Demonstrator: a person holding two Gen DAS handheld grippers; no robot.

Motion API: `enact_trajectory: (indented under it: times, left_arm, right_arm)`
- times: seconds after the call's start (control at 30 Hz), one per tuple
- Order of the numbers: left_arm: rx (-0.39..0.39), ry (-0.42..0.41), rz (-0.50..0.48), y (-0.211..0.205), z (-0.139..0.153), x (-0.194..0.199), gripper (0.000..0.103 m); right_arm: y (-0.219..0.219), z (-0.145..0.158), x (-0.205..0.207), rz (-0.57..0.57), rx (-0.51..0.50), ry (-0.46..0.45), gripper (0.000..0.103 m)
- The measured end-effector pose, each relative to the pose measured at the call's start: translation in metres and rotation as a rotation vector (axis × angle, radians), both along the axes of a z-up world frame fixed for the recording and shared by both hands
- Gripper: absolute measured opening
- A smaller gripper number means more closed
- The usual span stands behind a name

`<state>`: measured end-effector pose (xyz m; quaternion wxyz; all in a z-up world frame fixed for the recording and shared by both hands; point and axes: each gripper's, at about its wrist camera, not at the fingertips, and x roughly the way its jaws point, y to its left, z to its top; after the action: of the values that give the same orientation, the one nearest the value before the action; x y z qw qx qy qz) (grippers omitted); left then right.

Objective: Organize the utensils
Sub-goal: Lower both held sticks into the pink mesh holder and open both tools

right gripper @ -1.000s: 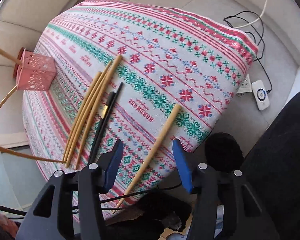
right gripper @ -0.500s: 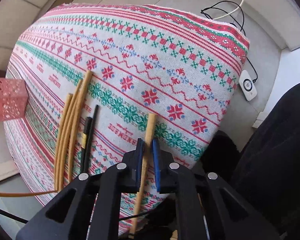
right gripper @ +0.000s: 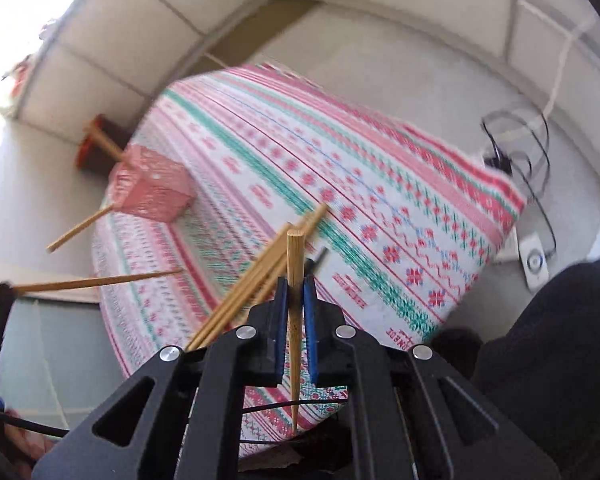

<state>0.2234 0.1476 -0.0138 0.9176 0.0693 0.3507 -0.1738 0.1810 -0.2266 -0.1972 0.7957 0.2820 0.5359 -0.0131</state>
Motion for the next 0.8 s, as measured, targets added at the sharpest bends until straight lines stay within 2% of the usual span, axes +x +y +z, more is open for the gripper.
enact_trajectory:
  times: [0.1,0.23,0.4,0.63,0.8]
  left_arm:
    - [-0.075,0.014,0.012,0.003,0.009,0.0,0.007]
    - [-0.105,0.017,0.034,-0.001,0.017,0.002,0.007]
    - [-0.12,-0.012,0.072,-0.004,0.039,0.013,0.007]
    - [-0.137,-0.096,0.159,-0.004,0.081,0.053,0.007]
    - [-0.127,-0.132,0.223,-0.005,0.089,0.09,0.007]
  right_arm:
    - [0.003,0.037,-0.005,0.048,-0.031,-0.113,0.008]
    - [-0.003,0.084,-0.006,0.1,-0.039,-0.251,0.008]
    - [-0.003,0.142,0.004,0.151,-0.025,-0.393,0.008]
    - [0.003,0.22,0.039,0.203,0.027,-0.552,0.008]
    - [0.02,0.25,0.073,0.211,0.013,-0.647,0.008]
